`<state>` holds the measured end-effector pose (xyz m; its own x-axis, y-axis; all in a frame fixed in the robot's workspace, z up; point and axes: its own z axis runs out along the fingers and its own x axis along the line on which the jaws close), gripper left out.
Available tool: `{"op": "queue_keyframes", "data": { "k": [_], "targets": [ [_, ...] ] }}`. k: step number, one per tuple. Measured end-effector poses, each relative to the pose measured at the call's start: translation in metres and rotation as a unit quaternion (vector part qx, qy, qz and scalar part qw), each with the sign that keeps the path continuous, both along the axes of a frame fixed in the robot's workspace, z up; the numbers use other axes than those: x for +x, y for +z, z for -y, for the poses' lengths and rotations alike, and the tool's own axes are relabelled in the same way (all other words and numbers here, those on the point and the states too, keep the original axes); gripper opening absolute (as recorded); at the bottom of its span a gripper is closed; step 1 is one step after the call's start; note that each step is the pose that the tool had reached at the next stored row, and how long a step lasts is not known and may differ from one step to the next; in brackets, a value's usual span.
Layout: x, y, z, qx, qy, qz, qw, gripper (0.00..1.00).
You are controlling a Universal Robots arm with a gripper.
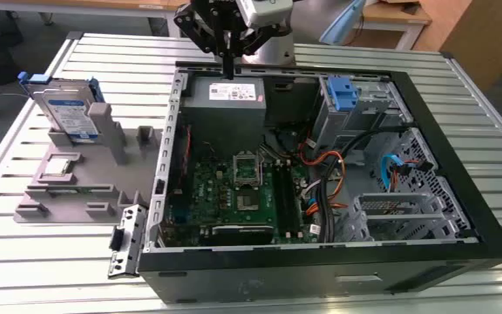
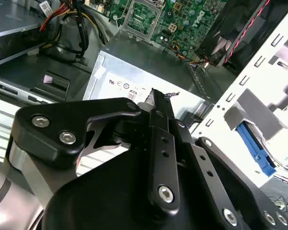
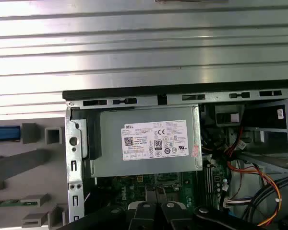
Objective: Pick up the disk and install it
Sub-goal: 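Reach for the disk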
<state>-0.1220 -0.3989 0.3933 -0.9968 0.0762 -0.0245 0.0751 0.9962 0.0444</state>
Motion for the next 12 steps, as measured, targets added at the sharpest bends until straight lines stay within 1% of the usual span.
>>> {"op": "queue_keyframes", "data": {
  "k": [12],
  "targets": [
    [0.0000,0.0000,0.0000,0.0000,0.000,0.0000,1.0000,0.10]
  ]
}}
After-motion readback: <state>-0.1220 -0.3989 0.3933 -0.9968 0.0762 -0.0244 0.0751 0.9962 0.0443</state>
